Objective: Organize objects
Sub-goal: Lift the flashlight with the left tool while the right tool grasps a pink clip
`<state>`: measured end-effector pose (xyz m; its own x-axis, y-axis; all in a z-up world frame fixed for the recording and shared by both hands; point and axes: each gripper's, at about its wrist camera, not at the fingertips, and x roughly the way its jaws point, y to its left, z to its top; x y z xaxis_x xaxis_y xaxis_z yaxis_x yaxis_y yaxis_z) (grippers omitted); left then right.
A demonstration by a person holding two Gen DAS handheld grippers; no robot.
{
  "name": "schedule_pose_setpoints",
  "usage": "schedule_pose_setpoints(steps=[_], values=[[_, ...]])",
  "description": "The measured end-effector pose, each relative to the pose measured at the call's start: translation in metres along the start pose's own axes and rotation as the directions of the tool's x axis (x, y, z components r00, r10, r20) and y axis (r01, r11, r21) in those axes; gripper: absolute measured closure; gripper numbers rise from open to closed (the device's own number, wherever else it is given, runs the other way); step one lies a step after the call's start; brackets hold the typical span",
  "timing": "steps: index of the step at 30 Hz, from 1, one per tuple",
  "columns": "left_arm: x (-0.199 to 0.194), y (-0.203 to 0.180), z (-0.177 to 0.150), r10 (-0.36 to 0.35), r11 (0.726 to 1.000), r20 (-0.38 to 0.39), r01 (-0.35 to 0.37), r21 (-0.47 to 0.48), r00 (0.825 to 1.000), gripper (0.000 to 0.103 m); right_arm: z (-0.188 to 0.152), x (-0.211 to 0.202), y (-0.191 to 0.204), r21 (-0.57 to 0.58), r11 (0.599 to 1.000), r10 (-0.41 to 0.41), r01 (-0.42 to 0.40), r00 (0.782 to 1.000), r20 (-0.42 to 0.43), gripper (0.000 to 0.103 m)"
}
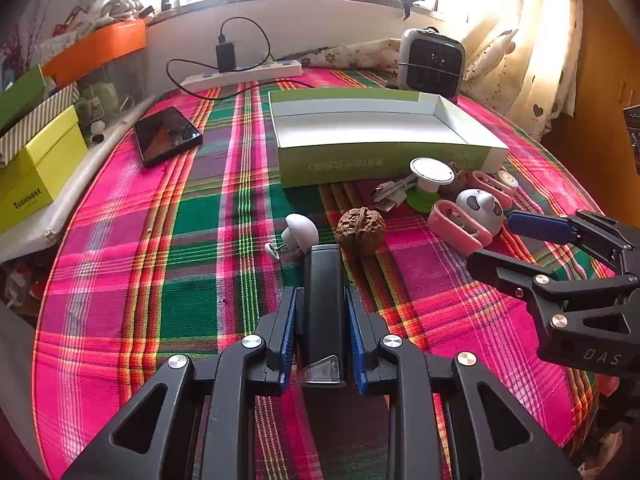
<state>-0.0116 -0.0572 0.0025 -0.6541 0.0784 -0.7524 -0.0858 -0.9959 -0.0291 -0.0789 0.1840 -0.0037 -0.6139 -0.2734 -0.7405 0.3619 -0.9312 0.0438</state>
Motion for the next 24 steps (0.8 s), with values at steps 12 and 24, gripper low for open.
schedule_pose_setpoints(steps=[12, 24], values=[[0.001, 0.000, 0.002, 0.000, 1.000, 0.006, 0.000, -0.007, 1.000, 0.081, 0.014, 0.021, 0.008, 0.006, 0.998, 0.064, -0.064, 0.997, -0.042, 0.051], [0.004, -0.004, 0.005, 0.004, 1.000, 0.004, -0.004, -0.006, 1.000, 0.081, 0.017, 0.029, 0.012, -0.010, 0.999, 0.037, -0.037, 0.998, -0.052, 0.064]])
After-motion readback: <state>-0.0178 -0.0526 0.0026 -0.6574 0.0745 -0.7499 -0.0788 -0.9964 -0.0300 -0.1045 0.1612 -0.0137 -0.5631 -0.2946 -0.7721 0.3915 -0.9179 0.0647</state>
